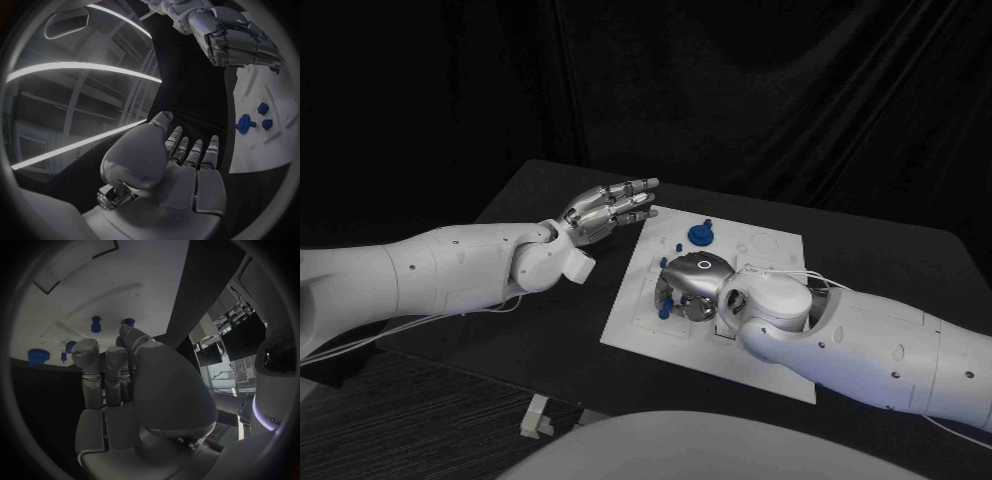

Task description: Assemble the parts on the task board

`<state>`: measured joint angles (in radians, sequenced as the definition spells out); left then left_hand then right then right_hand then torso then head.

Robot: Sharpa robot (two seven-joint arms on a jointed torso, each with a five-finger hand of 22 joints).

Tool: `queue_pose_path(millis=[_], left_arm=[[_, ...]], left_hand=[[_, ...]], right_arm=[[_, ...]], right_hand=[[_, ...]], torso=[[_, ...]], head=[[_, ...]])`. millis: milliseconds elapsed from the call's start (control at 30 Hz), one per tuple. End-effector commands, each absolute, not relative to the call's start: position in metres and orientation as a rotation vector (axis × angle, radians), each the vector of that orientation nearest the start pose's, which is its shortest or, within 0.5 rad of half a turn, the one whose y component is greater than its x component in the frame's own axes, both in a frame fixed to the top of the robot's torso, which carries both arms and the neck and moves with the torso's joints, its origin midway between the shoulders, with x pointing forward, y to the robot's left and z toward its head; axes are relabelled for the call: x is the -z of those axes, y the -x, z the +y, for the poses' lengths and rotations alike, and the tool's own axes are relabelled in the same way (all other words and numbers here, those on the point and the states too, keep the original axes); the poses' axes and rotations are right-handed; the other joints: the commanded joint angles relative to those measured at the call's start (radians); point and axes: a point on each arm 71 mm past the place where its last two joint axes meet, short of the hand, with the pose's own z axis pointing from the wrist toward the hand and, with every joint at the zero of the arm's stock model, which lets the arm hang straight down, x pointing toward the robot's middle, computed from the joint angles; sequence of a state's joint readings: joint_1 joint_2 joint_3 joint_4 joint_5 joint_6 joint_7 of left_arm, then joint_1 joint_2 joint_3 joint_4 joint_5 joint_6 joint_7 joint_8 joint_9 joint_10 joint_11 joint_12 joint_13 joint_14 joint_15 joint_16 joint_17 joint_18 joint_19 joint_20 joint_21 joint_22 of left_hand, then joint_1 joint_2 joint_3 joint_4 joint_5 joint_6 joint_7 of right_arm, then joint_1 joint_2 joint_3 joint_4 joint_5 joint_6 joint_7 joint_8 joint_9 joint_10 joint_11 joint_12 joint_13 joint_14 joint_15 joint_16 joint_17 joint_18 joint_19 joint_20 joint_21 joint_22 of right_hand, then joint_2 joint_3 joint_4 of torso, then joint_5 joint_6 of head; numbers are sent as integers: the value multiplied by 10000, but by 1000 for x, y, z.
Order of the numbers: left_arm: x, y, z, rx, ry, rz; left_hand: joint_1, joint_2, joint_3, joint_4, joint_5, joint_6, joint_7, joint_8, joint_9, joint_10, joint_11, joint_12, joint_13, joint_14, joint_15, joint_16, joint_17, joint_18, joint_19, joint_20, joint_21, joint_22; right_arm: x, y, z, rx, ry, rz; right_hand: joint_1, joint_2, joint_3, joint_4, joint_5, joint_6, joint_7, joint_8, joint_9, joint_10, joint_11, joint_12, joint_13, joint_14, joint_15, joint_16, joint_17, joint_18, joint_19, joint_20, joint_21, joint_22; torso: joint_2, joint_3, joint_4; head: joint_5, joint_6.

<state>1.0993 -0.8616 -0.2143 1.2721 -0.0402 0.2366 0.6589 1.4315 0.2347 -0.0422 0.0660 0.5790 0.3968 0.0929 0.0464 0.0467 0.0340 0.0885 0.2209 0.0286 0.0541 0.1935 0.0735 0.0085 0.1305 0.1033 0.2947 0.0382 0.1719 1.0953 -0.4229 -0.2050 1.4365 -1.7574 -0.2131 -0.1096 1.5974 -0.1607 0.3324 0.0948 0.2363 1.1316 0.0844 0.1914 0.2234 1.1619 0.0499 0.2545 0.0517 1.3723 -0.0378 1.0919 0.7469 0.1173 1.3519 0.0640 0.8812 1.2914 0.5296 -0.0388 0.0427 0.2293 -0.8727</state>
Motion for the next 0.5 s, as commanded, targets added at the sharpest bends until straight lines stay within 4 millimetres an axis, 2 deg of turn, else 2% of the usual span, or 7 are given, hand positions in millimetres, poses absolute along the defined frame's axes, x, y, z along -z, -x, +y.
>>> queue_pose_path(millis=[33, 500], left_arm=[[278, -464, 274, 18635, 10470, 15396], [280, -463, 274, 18633, 10529, 15493]], left_hand=[[-127, 5, 231, -27, 126, 8, -39, 34, -10, -45, 134, 175, 43, -42, 104, 107, 139, -450, 104, -11, 94, -78], [-152, 12, 251, -15, 122, -6, -38, 31, -12, -48, 139, 167, 41, -45, 108, 106, 138, -455, 103, -12, 93, -83]], right_arm=[[285, -405, -9, -7686, 7570, 17536], [287, -400, -9, -7438, 8074, 17588]], right_hand=[[127, 98, 313, -56, 452, 383, 159, -30, 123, 835, -152, 193, 405, 52, -40, -121, -63, 65, -118, -24, -157, 1176], [103, 80, 318, -80, 482, 411, 157, -43, 123, 856, -157, 196, 427, 17, -41, -180, -137, 79, -157, -25, -231, 1158]], torso=[[-1, 2, -1], [1, 6, 8]], head=[[-5, 1], [-21, 1]])
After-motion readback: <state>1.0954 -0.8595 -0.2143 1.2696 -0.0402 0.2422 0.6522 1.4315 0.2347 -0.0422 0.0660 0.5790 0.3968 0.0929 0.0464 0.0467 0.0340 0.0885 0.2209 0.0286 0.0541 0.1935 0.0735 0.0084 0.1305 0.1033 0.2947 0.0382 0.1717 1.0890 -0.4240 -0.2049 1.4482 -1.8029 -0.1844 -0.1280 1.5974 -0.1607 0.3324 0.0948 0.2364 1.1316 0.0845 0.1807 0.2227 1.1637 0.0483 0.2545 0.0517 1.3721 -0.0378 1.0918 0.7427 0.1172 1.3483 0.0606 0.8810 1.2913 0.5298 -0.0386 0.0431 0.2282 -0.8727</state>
